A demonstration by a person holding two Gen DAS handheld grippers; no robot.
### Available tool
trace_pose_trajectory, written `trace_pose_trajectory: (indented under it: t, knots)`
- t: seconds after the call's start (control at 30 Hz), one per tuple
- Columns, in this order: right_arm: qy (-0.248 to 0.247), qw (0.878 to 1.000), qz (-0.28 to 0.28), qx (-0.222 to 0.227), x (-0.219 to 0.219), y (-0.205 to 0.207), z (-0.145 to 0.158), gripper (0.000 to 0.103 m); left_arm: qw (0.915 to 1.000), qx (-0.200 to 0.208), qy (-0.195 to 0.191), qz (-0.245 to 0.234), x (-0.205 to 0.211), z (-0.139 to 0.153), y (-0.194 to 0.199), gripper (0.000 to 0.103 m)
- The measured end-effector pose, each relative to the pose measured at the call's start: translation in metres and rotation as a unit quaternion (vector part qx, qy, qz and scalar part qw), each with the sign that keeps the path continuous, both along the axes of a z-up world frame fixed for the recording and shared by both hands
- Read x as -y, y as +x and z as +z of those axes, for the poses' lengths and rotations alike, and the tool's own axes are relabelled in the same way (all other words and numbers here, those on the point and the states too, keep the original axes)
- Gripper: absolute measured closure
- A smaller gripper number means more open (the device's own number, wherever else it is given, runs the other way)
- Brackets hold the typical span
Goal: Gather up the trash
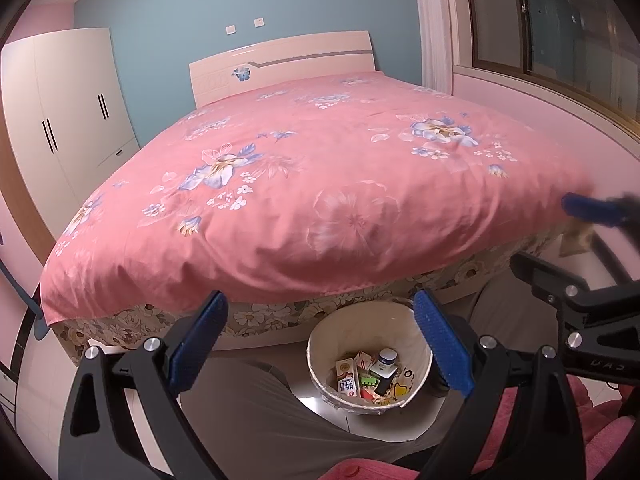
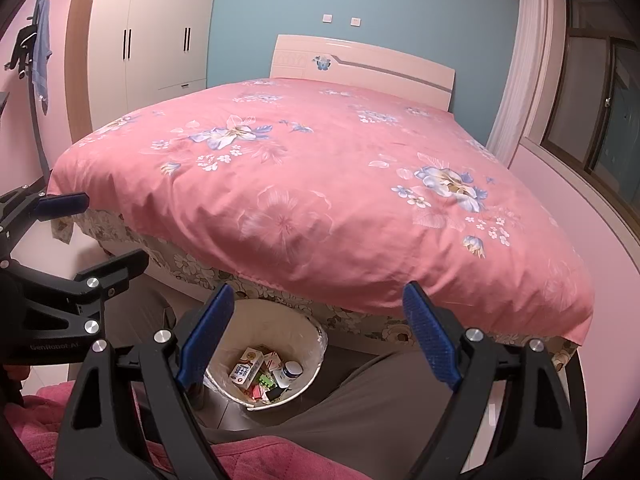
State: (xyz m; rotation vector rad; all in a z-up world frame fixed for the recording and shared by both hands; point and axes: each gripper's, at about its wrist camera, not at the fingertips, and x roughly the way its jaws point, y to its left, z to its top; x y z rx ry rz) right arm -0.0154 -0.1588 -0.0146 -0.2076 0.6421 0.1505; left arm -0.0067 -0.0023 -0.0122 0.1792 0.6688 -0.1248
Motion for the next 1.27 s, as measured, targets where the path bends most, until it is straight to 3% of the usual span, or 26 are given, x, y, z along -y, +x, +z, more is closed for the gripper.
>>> trace_pose_trajectory:
  t: [1.27]
  knots:
    - [0.0,1.0,0.002,-0.003,-0.0004,-0.0004,-0.0008,0.018,1.0,0.0,0.001,0.002,-0.0013,0.0008,0.0011,0.008]
